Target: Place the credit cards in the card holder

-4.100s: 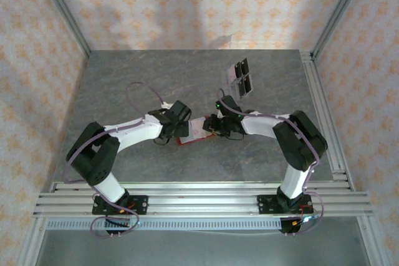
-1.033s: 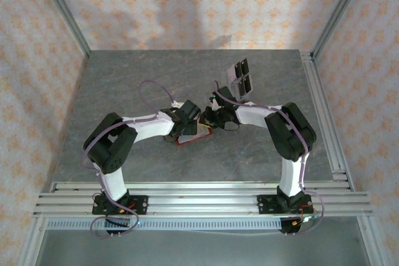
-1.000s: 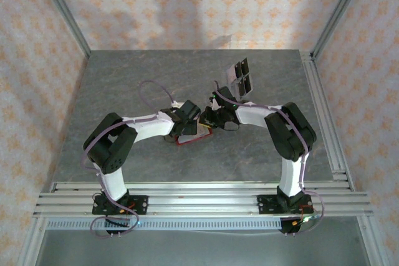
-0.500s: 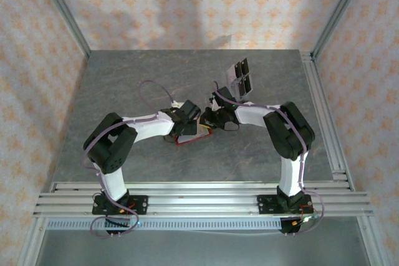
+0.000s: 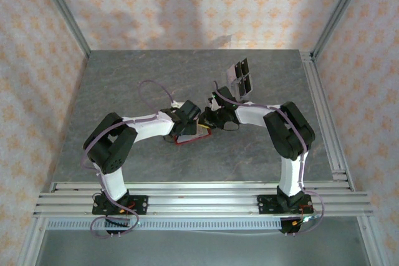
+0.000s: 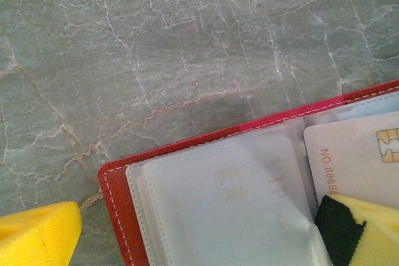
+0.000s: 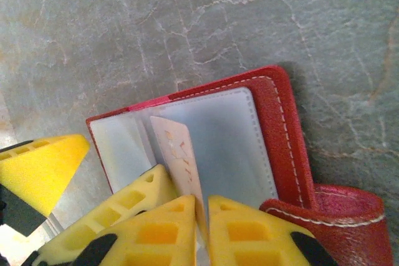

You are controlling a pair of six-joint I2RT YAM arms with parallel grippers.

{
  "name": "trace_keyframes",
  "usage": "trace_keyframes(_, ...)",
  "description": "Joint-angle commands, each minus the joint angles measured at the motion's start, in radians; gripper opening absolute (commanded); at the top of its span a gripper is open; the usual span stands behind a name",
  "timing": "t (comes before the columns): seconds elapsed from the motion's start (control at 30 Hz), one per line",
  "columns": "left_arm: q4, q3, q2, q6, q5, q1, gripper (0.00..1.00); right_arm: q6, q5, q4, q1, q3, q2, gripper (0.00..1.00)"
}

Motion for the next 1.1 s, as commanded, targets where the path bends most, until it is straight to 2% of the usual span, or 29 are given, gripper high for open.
trace_keyframes(0.0, -0.012, -0.017, 0.019, -0.008, -0.003, -0.007, 1.0, 0.01, -0.041, 0.048, 0.004, -0.014, 0.011, 0.04)
trace_keyframes(0.07, -0.012, -0.017, 0.018, -0.006, -0.002, -0.006, 1.0, 0.012, -0.045, 0.055, 0.002, -0.019, 0.009, 0.0)
trace_keyframes(0.33, -0.083, 0.041, -0.032, 0.018, -0.04, 0.001, 1.0, 0.006, -0.023, 0.052, -0.012, -0.042, -0.007, 0.0)
trace_keyframes(0.53, -0.161, 0.037, -0.106, 0.021, -0.053, 0.055, 1.0, -0.021, 0.047, 0.016, -0.016, -0.078, -0.031, 0.0)
trace_keyframes(0.77, -0.125, -0.035, -0.156, 0.032, -0.036, 0.088, 1.0, -0.013, 0.104, 0.021, -0.017, -0.174, -0.097, 0.0)
trace_keyframes(1.07, -0.044, -0.093, -0.189, 0.066, 0.052, 0.084, 1.0, 0.093, 0.088, 0.143, -0.016, -0.274, -0.184, 0.0)
